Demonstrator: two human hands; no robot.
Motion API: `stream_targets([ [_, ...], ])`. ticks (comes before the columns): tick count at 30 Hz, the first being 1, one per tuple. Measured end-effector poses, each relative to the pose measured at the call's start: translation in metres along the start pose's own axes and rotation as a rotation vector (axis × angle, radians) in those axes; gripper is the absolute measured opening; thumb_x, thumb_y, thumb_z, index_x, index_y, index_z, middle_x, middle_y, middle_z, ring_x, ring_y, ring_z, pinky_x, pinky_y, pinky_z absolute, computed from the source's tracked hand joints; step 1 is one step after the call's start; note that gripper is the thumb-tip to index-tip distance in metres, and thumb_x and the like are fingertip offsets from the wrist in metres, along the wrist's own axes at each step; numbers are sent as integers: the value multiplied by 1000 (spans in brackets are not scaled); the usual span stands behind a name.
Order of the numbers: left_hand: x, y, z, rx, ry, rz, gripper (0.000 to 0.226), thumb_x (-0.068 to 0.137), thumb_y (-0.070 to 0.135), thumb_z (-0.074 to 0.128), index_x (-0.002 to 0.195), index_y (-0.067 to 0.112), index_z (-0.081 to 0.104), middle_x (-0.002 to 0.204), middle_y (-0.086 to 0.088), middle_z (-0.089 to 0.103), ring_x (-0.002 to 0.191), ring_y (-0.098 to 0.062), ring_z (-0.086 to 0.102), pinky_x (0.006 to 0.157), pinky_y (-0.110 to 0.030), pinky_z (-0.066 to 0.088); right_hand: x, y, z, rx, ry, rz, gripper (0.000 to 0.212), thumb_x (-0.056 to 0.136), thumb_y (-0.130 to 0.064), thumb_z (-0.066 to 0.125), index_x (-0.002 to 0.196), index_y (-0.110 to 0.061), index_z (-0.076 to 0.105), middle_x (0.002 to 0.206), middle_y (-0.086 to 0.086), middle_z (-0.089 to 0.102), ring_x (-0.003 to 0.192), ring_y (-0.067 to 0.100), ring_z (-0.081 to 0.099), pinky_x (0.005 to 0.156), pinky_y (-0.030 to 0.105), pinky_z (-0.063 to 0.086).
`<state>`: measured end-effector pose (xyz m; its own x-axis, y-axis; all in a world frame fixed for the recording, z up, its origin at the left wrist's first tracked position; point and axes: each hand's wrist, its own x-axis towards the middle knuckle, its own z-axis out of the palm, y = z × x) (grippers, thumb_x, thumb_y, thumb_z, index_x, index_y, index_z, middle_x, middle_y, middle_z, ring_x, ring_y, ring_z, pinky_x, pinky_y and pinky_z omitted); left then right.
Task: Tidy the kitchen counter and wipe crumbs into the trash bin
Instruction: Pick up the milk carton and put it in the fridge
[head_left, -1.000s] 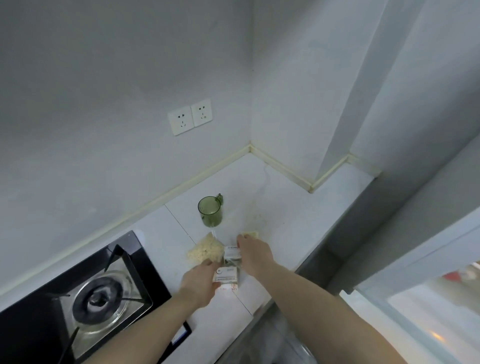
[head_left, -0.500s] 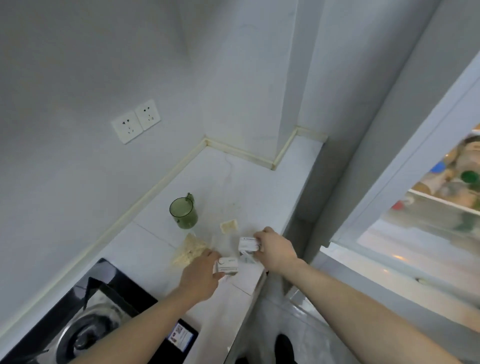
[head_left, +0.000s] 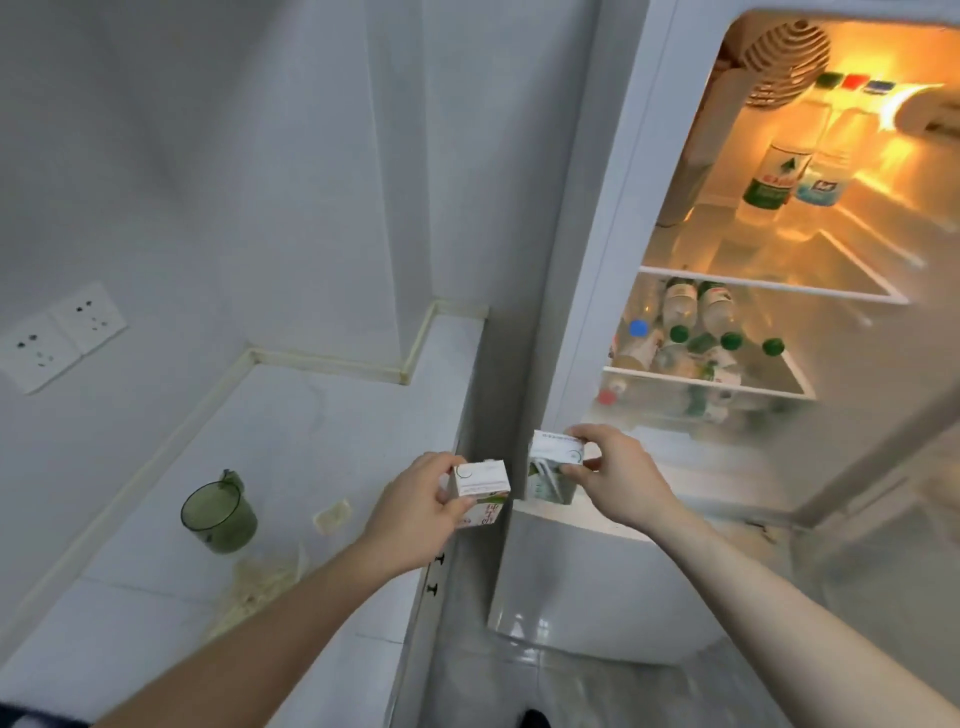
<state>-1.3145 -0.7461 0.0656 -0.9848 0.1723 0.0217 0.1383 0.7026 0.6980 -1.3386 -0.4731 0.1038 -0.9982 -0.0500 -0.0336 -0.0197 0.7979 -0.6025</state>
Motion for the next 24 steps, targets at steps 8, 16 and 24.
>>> stream_targets([
  [8, 43, 98, 15, -1, -27, 183, 36, 93, 32, 71, 126, 35, 56, 120, 18, 59, 83, 1, 63, 64, -10, 46, 21, 39, -91, 55, 218, 68, 41, 87, -20, 78, 126, -20, 64, 116, -3, 67, 82, 18, 72, 80, 37, 54],
  [16, 96, 174, 23, -9, -6, 282, 35, 94, 30, 70, 128, 32, 58, 121, 16, 61, 84, 1, 62, 72, -20, 53, 57, 51, -175, 106, 405, 12, 32, 91, -24, 73, 122, -26, 66, 115, 0, 69, 99, 25, 67, 88, 46, 55],
  [24, 149, 232, 23, -50, 74, 385, 38, 94, 25, 69, 131, 28, 58, 113, 13, 58, 84, -1, 60, 78, -24, 52, 98, 50, -227, 233, 591, -38, 34, 99, -28, 63, 133, -30, 60, 122, -8, 62, 105, 18, 64, 74, 28, 52],
])
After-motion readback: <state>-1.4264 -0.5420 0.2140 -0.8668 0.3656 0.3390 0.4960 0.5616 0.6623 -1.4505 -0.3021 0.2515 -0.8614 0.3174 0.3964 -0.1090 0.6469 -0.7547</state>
